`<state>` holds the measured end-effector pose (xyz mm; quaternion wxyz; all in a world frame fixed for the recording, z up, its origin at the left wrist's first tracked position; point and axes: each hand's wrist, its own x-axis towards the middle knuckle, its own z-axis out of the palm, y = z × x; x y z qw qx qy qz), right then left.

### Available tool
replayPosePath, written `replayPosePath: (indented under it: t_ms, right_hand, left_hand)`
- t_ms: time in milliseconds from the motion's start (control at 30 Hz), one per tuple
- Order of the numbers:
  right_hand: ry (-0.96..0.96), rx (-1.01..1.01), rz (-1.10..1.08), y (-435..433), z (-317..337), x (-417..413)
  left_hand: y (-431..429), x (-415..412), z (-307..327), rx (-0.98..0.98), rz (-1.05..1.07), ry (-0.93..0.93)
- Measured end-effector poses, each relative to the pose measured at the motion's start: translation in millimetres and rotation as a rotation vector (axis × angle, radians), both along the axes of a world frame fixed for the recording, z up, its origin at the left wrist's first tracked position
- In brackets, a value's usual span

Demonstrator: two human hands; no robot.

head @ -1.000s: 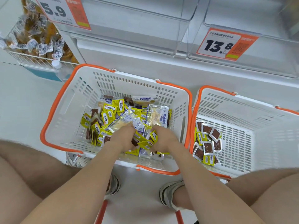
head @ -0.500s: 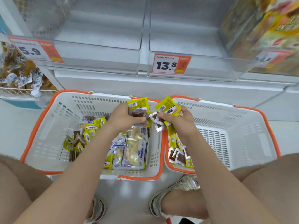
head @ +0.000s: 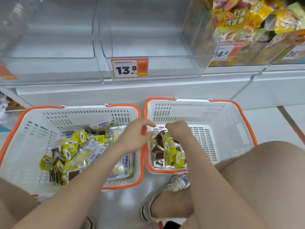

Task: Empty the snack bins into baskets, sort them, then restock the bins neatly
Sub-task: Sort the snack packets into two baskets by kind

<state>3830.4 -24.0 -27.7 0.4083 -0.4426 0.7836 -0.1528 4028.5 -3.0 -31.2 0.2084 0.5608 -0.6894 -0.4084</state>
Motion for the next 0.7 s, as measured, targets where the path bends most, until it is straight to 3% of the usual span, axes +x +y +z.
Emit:
replayPosePath:
  t_ms: [67,200,367,467,700]
  right_hand:
    - [0.065,-0.16,0.124,-2.4,-4.2,27.5]
    - [-0.133,-0.348,0.351,5.6,-15.3,105.9]
    - [0.004,-0.172,0.797,24.0,-64.1,180.2]
    - [0.073,-0.036,0.874,27.3,-96.0,205.6]
    - [0.139,-0.011,0.958,17.9,-138.3,259.2]
  left_hand:
    - [2.3,34.6,-7.7,0.016,0.069,-0.022]
    - [14.3,111.6,-51.2,0.224,0.243,-0.224]
    - [40.7,190.4,-115.7,0.384,0.499,-0.428]
    - [49.1,219.5,-137.9,0.374,0.559,-0.538]
    - [45.1,248.8,-160.8,0.457,0.354,-0.465]
